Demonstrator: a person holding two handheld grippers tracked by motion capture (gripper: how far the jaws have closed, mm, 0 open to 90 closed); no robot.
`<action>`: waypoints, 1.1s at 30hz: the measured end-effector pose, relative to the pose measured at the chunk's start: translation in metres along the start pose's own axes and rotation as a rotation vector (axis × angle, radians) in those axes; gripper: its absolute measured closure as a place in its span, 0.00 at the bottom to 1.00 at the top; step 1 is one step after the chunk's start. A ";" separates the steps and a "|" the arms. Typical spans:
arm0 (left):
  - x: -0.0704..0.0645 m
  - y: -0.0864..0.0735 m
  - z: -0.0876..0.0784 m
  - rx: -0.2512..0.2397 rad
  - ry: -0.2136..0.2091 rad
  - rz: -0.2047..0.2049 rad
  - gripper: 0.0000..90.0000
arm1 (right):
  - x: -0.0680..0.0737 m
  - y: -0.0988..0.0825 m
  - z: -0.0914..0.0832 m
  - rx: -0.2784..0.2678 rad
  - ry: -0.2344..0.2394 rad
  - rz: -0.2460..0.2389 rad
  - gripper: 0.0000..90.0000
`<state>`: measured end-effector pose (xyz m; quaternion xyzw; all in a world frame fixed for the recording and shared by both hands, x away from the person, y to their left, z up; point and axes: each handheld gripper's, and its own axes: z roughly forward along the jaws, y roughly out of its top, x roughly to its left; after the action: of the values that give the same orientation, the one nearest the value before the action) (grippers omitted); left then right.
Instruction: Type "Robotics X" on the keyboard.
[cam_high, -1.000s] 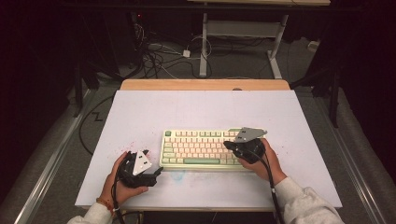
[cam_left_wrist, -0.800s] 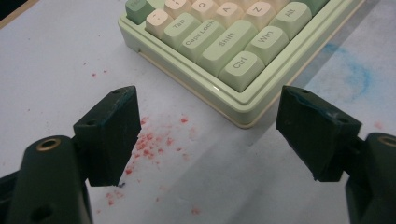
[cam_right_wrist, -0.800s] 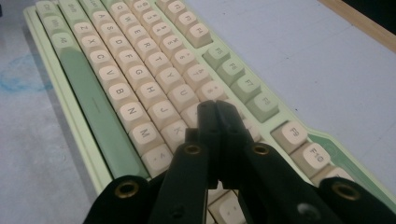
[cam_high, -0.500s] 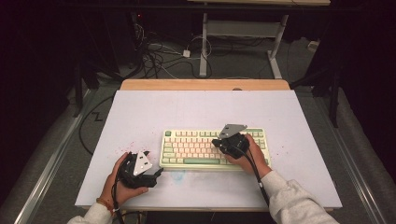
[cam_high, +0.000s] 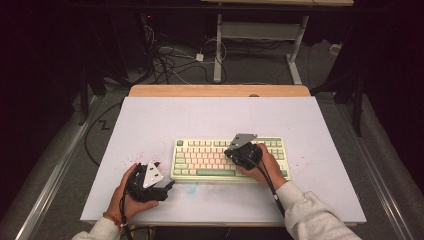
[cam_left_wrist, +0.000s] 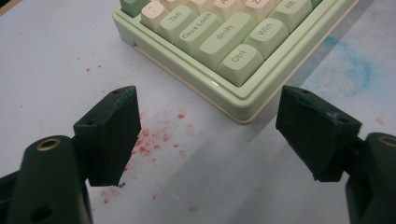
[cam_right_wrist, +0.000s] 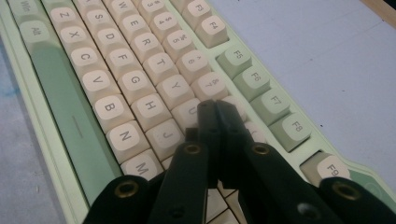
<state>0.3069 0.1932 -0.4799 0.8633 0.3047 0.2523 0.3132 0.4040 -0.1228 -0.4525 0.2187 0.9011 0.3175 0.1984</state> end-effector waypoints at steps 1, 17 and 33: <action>0.000 0.000 0.000 0.003 0.001 0.004 0.23 | 0.000 0.000 0.001 0.009 -0.001 -0.005 1.00; -0.001 0.000 0.001 0.010 -0.003 0.006 0.23 | -0.001 -0.001 -0.014 -0.071 0.001 0.024 0.97; 0.000 0.000 0.001 0.015 -0.002 0.005 0.24 | -0.008 -0.006 -0.039 -0.171 -0.022 0.060 0.75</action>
<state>0.3075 0.1923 -0.4806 0.8667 0.3042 0.2498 0.3063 0.3896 -0.1500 -0.4267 0.2313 0.8616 0.3965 0.2167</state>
